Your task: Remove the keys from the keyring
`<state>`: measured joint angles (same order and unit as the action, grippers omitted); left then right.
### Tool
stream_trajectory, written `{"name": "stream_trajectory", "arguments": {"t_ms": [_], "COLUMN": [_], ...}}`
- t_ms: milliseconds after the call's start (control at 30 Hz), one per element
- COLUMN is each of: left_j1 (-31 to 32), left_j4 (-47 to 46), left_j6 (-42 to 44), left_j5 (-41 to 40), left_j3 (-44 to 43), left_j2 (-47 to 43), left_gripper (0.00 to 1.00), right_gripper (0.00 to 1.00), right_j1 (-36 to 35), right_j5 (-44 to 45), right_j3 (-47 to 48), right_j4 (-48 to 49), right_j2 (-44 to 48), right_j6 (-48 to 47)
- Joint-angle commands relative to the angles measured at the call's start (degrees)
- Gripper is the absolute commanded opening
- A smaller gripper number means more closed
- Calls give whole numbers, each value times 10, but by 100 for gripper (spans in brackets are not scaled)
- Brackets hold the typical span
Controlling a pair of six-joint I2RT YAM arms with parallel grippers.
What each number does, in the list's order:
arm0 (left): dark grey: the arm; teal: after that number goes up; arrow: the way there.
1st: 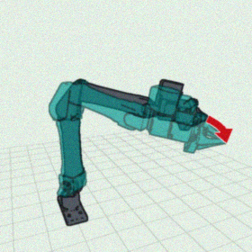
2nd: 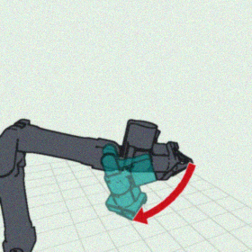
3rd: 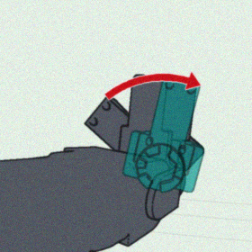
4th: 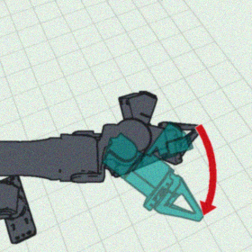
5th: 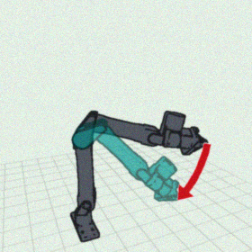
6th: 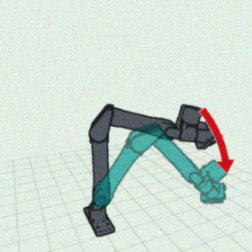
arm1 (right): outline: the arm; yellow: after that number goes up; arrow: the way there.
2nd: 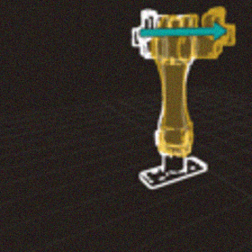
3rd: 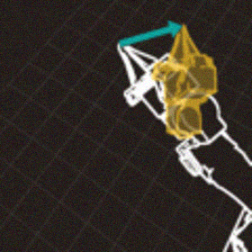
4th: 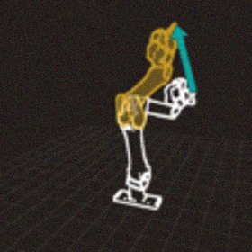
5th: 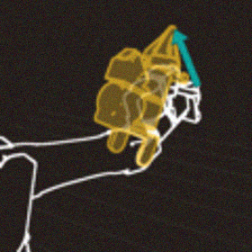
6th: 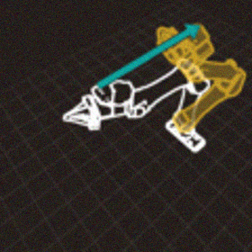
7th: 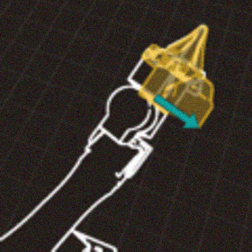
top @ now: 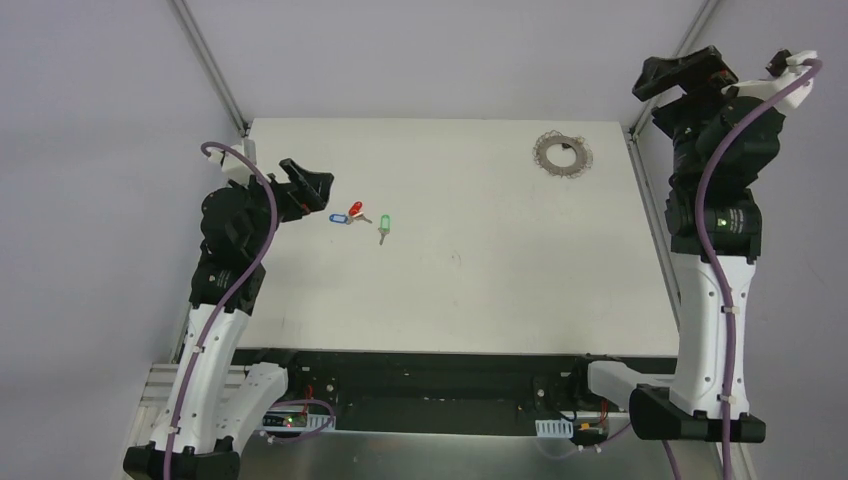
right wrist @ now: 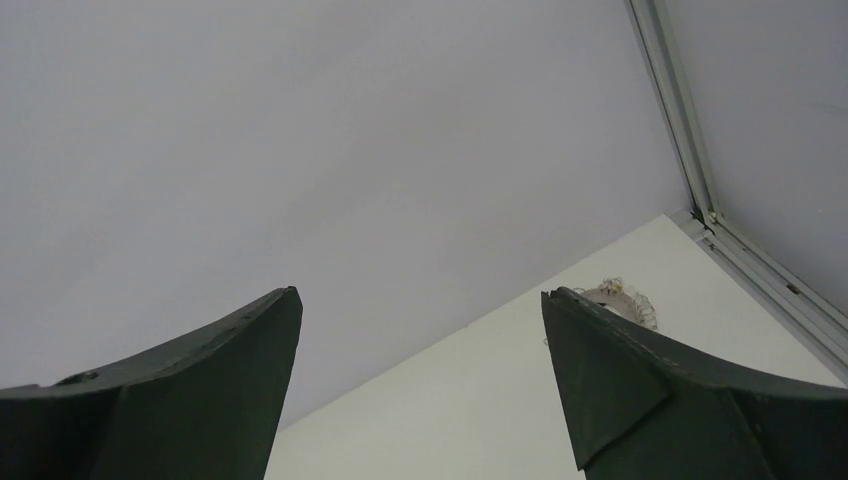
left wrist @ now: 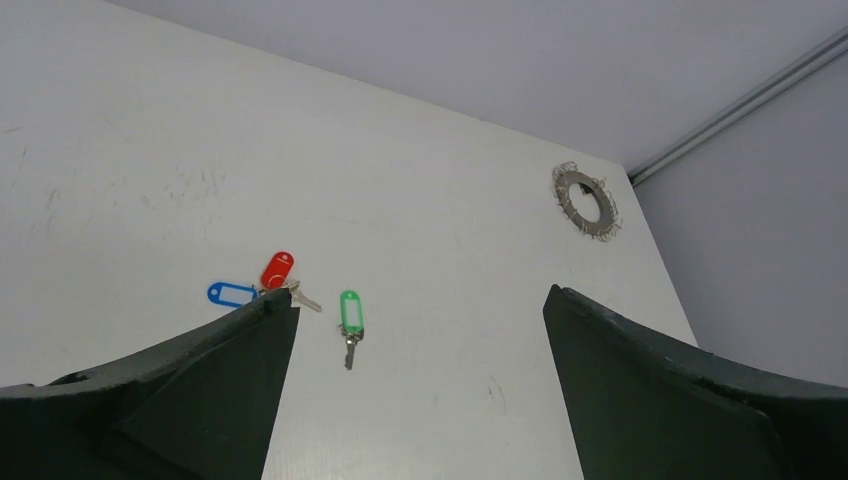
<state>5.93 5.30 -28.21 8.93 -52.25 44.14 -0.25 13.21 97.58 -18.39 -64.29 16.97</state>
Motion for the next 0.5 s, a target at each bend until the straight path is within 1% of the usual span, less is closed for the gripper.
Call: {"name": "stream_trajectory", "arguments": {"t_ms": [0,300,467], "left_j1": [-3,-3,-3], "left_j4": [-31,-32,-34], "left_j6": [20,22,3], "left_j5": [18,29,75], "left_j3": [4,7,3], "left_j2": [-7,11,46], "left_gripper": [99,99,99], "right_gripper": [99,99,99], "right_j1": [-1,-1,0], "right_j5": [-5,-8,-15], "right_j3": [-9,-29,-47], "right_j4": [5,8,7], "right_j2": [-6,5,-20], "right_j6": [-13,-12,-1]}}
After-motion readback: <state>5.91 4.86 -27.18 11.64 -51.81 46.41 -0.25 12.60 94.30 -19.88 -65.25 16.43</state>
